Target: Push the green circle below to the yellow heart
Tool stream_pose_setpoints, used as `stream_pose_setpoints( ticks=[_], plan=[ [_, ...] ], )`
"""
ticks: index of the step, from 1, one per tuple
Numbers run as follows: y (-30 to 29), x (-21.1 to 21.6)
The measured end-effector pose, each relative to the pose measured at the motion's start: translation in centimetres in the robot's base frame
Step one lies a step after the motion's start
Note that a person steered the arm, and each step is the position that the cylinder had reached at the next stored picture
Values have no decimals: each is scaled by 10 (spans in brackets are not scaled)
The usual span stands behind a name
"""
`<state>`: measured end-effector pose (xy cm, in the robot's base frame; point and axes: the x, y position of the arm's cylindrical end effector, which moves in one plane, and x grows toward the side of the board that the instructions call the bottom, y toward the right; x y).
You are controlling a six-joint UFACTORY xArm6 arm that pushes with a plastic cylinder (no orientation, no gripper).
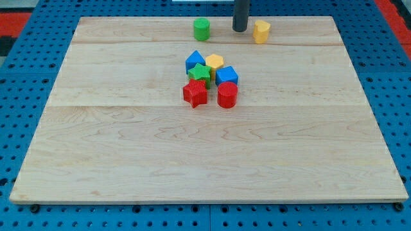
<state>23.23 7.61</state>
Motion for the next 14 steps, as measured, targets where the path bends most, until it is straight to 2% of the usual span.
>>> stream_pose_setpoints(
  ticks=[2,3,4,7,9,10,13,14],
  plan=[
    [106,2],
    [89,-12],
    [42,-39],
    [-123,-33],
    [-90,0],
    [-91,-1],
    [-24,21],
    [-47,14]
  ],
)
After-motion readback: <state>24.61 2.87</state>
